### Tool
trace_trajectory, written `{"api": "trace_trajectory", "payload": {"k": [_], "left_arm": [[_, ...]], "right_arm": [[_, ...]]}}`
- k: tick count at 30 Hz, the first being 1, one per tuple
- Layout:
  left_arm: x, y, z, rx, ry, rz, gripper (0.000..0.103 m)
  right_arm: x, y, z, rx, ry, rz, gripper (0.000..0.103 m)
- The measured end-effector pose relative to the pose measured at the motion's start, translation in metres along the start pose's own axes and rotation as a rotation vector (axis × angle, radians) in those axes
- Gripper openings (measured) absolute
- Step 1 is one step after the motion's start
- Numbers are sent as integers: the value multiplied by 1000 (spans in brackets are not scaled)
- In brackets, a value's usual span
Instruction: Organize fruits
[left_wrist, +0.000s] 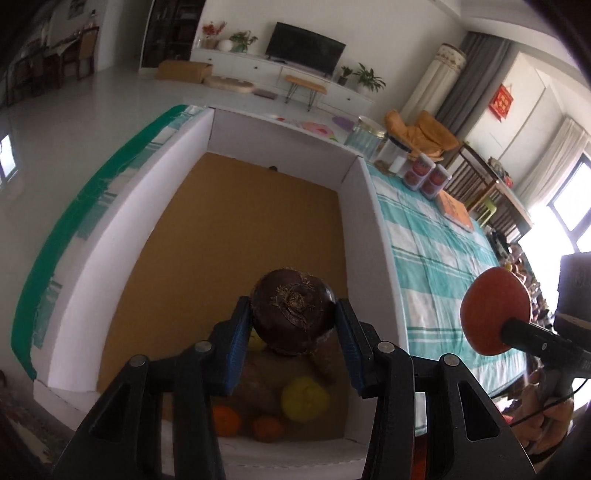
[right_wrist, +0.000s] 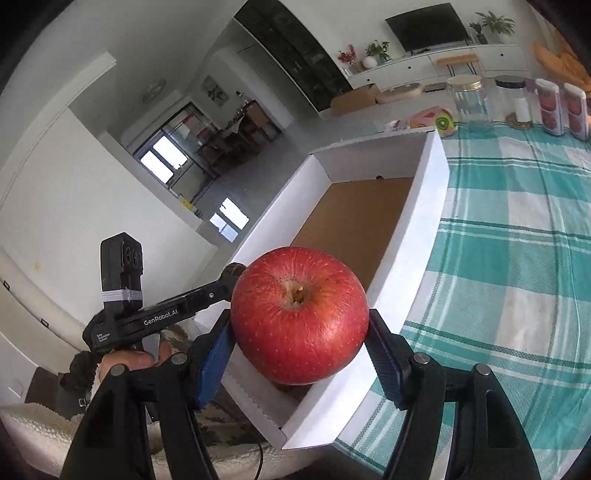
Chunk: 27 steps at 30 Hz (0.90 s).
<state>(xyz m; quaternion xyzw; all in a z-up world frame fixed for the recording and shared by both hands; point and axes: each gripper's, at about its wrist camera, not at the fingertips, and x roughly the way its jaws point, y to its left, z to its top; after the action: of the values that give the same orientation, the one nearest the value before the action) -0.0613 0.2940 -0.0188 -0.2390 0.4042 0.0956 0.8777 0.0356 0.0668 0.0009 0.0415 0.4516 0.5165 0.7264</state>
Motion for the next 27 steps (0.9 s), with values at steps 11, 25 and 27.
{"api": "trace_trajectory", "payload": {"k": [11,25,27], "left_arm": [[42,56,-8,-33,112,194,49],[-45,18,-9,30,-174,388,90],[-53,18,-12,2,-164,353,90]], "right_arm": [[162,68,-35,-305,375,-163,69],[48,84,4,-214,96,-307,102],[35,94,3,-230,58,-351,102]]}}
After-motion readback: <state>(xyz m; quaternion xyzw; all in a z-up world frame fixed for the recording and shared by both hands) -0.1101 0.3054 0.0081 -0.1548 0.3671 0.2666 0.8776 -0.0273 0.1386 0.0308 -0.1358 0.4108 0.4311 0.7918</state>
